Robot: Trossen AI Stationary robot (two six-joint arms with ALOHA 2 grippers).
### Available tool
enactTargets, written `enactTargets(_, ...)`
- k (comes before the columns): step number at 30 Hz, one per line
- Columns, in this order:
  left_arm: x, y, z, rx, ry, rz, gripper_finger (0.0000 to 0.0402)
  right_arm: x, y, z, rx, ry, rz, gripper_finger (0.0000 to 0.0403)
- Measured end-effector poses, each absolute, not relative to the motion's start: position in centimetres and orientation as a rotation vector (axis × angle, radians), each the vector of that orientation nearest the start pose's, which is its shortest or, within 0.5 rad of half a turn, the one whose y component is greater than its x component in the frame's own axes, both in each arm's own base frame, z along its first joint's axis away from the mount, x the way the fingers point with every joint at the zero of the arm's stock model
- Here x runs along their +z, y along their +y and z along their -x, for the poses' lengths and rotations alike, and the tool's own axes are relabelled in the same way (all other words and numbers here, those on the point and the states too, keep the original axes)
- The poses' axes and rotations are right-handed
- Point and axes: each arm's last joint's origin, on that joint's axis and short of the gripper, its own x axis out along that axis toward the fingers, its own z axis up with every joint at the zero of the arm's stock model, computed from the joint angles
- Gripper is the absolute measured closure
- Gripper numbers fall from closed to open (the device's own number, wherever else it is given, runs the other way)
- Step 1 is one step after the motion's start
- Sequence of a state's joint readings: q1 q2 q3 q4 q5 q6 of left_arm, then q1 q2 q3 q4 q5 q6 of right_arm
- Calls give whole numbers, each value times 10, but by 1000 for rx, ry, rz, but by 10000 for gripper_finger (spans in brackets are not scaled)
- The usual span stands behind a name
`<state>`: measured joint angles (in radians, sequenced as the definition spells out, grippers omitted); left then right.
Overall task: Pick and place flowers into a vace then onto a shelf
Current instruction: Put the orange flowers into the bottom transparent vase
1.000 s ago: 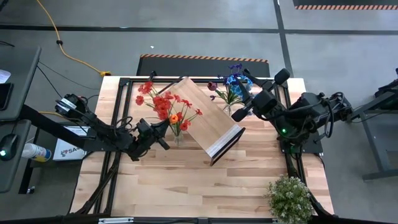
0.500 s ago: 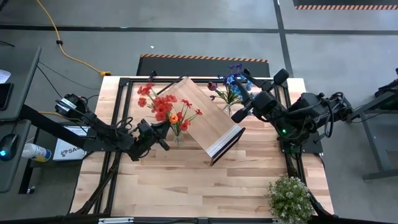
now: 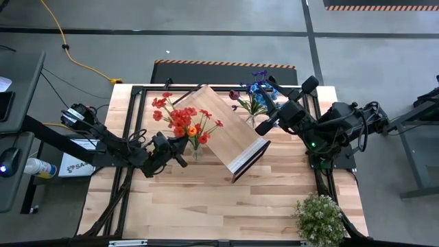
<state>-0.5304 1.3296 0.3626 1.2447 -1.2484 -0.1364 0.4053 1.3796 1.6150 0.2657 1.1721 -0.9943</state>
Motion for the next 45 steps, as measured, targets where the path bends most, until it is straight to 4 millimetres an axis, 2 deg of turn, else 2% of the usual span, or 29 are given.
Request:
enactTargets(12, 210, -88, -204, 697, -200, 316, 300, 516, 79, -253, -840, 41, 571, 304)
enactTargets(17, 210, -88, -204, 697, -200, 316, 268, 516, 79, -253, -841, 42, 572, 304)
enactTargets(24, 210, -88, -204, 695, -199, 315, 204, 516, 79, -253, -839, 46, 576, 304)
enactTargets(31, 207, -90, -206, 632, -166, 272, 149, 515, 80, -253, -838, 56, 586, 304)
enactTargets(37, 202, -92, -208, 570, -124, 224, 124, 514, 80, -253, -836, 58, 589, 304)
enactTargets(45, 199, -91, -207, 609, -95, 188, 113, 514, 80, -253, -836, 58, 589, 304)
